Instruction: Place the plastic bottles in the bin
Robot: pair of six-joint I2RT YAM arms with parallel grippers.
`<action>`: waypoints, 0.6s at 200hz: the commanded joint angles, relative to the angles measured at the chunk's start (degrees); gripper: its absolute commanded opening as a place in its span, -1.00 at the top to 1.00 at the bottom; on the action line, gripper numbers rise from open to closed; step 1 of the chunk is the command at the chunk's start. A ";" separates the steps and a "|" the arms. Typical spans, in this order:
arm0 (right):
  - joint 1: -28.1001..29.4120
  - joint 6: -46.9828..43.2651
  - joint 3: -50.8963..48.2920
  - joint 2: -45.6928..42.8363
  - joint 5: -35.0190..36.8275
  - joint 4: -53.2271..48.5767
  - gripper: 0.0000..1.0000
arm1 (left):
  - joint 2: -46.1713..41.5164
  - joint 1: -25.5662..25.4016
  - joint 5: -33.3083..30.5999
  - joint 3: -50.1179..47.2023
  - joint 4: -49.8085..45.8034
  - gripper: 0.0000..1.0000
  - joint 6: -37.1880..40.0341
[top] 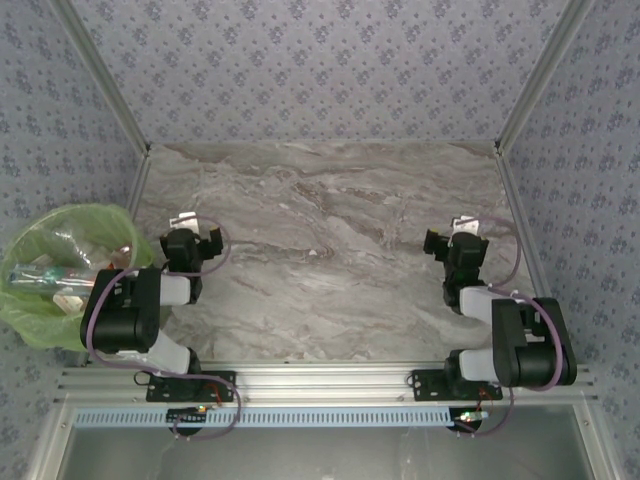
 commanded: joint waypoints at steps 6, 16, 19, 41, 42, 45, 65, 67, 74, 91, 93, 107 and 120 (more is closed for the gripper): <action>0.11 -4.66 -4.64 3.28 -3.68 16.22 -0.98 | -0.49 0.38 0.02 0.68 2.10 -0.98 -0.91; 0.08 -5.38 -5.82 5.13 -5.78 19.94 -0.98 | -0.46 0.38 -0.03 0.72 2.10 -0.98 -0.89; 0.09 -5.57 -5.94 5.83 -6.06 20.85 -0.98 | -0.48 0.34 -0.07 0.72 2.06 -0.98 -0.91; 0.41 -5.39 -3.32 10.72 -3.34 20.66 -0.98 | -0.49 0.36 -0.01 0.72 2.11 -0.98 -0.92; 0.35 -5.31 -2.97 10.65 -3.32 19.93 -0.98 | -0.49 0.37 -0.01 0.72 2.11 -0.98 -0.90; 0.18 -5.09 -2.17 10.08 -3.34 17.57 -0.98 | -0.49 0.35 -0.05 0.64 2.10 -0.99 -0.91; -1.47 -3.03 4.33 10.50 -4.62 5.86 -0.98 | -0.47 0.35 -0.02 0.72 2.10 -0.98 -0.84; -2.02 -2.81 4.34 10.29 -5.58 5.45 -0.98 | -0.46 0.35 -0.03 0.72 2.10 -0.99 -0.89; -2.22 -2.70 4.17 10.37 -5.70 5.96 -0.97 | -0.43 0.38 -0.01 0.72 2.10 -0.99 -0.92; -1.82 -2.80 4.31 10.45 -4.85 6.00 -0.98 | -0.47 0.36 -0.05 0.72 2.10 -0.99 -0.89; -1.80 -2.77 4.32 10.47 -4.83 5.96 -0.98 | -0.48 0.35 -0.04 0.72 2.10 -0.98 -0.93; -1.98 -2.87 4.25 10.41 -6.31 5.78 -0.98 | -0.48 0.38 -0.08 0.72 2.10 -0.98 -0.93; -4.20 -4.87 5.50 10.18 -18.29 3.34 -0.98 | -0.44 0.38 -0.08 0.68 2.10 -0.98 -0.89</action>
